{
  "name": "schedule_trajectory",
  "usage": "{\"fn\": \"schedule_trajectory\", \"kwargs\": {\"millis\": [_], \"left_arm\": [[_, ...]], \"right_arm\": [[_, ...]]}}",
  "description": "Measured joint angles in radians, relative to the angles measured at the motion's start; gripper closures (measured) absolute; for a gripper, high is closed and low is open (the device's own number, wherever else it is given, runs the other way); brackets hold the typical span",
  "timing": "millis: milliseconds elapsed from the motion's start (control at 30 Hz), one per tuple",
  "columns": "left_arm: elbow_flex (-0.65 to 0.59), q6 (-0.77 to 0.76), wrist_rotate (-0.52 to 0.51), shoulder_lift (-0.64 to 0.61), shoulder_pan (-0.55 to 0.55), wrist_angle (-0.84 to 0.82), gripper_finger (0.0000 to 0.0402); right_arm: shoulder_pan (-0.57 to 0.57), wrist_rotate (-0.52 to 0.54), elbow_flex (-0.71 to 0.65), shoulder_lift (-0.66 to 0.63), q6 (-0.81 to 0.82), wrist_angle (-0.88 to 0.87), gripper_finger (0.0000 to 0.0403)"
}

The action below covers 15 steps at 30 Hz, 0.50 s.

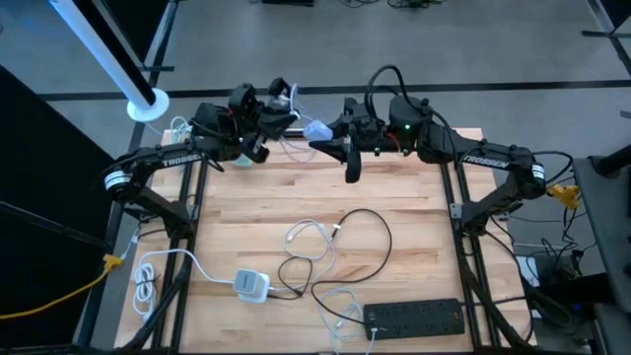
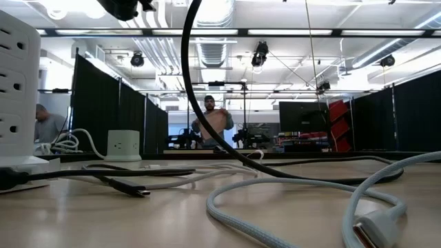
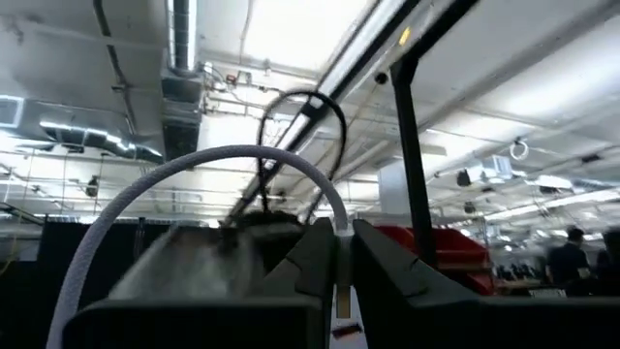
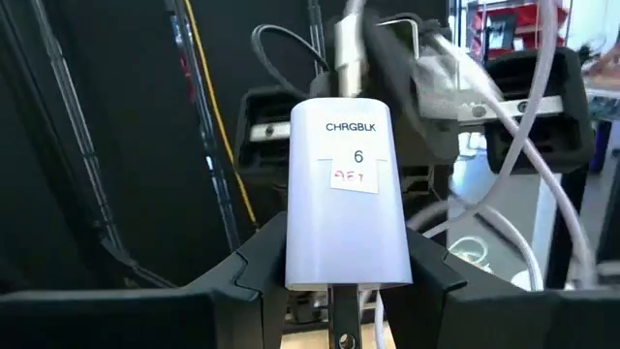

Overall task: Insert USB
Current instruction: Insert the purple charger cable into the purple charger adapter

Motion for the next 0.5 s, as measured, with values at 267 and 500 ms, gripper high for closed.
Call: {"fn": "schedule_trajectory", "kwargs": {"millis": [267,500], "left_arm": [[0.000,-0.401,-0.134,0.003,0.089,0.018,0.0384],[-0.023,-0.872,-0.284,0.045,0.161,-0.006,0.0384]], "right_arm": [[0.001,0.267,0.000,0.005,-0.194,-0.008,0.0288],[0.001,0.427,0.000,0.015,-0.360,-0.015,0.0288]]}}
